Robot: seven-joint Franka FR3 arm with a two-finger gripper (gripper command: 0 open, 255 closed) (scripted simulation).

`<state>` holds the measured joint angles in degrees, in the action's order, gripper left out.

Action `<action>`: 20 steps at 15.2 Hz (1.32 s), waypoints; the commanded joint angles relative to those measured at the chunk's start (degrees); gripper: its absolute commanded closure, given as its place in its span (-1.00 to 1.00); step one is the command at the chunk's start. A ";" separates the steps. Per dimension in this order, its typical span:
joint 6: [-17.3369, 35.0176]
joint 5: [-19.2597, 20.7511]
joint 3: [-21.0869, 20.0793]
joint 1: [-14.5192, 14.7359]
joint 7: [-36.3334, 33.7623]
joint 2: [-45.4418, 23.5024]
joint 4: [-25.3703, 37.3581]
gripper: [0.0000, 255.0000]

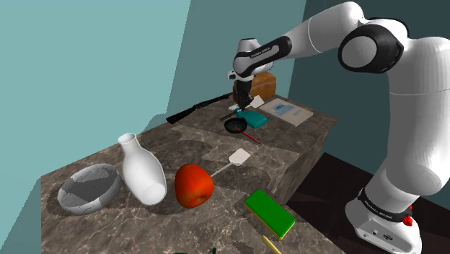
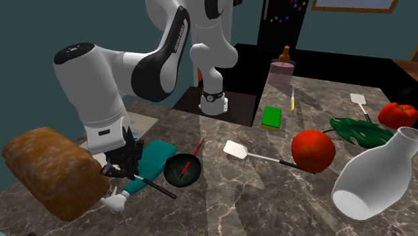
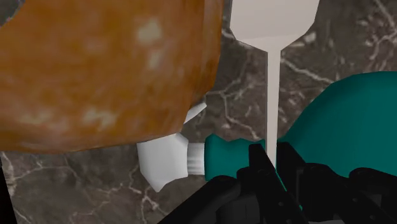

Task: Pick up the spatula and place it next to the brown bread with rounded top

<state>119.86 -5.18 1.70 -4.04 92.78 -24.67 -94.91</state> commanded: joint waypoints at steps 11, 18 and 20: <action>1.32 -0.11 0.00 -0.09 0.30 -1.14 -0.63 -1.00; -5.38 0.21 0.18 -0.21 -0.05 1.92 3.01 -1.00; -5.37 0.21 0.18 -0.21 -0.05 1.93 3.00 -1.00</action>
<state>114.90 -4.99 1.85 -4.20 92.68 -22.96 -92.04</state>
